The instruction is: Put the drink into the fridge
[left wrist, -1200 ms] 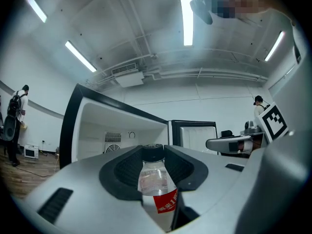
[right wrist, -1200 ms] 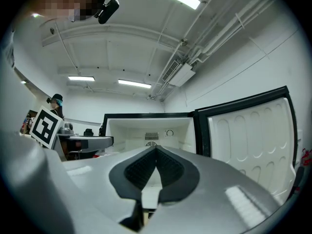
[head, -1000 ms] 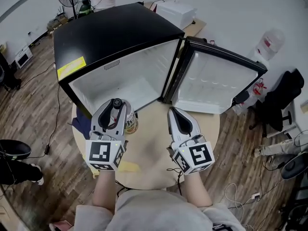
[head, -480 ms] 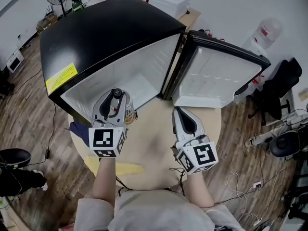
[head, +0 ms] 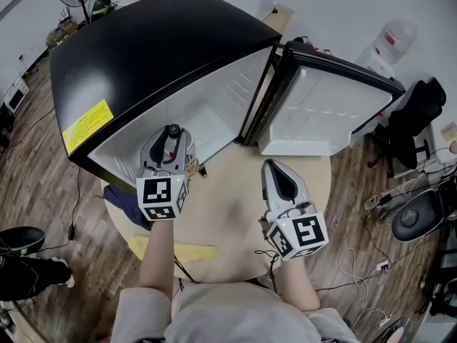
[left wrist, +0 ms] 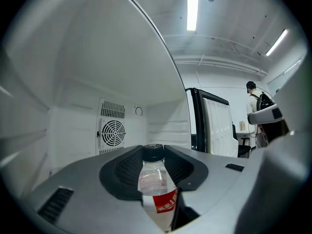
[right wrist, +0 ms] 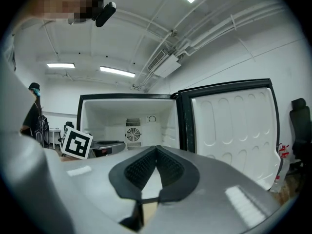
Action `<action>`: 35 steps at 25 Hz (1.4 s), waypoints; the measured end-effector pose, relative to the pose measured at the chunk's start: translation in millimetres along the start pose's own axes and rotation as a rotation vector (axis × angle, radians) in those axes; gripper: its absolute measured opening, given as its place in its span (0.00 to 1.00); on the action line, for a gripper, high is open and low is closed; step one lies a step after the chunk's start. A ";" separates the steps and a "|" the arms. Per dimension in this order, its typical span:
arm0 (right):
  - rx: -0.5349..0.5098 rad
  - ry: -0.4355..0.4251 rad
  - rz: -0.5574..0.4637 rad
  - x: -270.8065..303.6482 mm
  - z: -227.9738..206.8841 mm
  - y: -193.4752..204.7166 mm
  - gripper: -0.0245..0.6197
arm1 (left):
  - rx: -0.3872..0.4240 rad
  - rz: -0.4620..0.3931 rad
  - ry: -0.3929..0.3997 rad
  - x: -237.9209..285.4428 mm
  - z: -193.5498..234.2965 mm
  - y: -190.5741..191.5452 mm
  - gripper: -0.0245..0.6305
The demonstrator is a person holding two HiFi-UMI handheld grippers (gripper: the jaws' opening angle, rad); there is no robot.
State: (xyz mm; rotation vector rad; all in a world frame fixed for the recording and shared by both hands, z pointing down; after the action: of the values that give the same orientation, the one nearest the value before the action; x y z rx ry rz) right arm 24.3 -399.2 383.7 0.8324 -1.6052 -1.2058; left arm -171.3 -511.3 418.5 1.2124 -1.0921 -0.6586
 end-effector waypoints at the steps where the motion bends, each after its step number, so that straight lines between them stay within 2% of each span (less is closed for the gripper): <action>1: 0.002 0.008 0.002 -0.2 -1.3 0.9 0.05 | 0.006 0.002 -0.003 3.4 1.4 1.4 0.25; 10: 0.015 0.062 0.019 -6.6 -12.6 7.7 0.05 | 0.020 0.001 -0.031 24.7 13.9 12.5 0.25; 23: 0.023 0.106 0.026 -19.8 -17.9 12.7 0.05 | 0.051 -0.003 -0.066 35.9 23.7 9.8 0.25; 28: 0.028 0.100 0.023 -20.7 -14.4 12.9 0.05 | 0.037 0.007 -0.045 35.9 20.9 12.0 0.25; 31: 0.020 0.091 0.022 -21.0 -10.5 11.1 0.05 | 0.039 0.019 -0.031 35.1 18.4 12.2 0.31; 35: 0.016 0.067 0.016 -21.0 -5.1 7.8 0.05 | 0.037 0.008 -0.043 24.0 16.8 6.6 0.31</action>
State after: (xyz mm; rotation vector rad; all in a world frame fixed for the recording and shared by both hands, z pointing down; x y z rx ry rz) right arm 36.3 -379.7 385.8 0.8600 -1.5663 -1.1440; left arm -178.5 -537.2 431.7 1.2294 -1.1491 -0.6638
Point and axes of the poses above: the fingertips, and each gripper's own axes: x forward along the fingers, z to its left, y out of its underside, the point moved 1 cm from there along -x, backward along the fingers, and after that the axes turned 15 degrees about z, right-handed, at the moved point
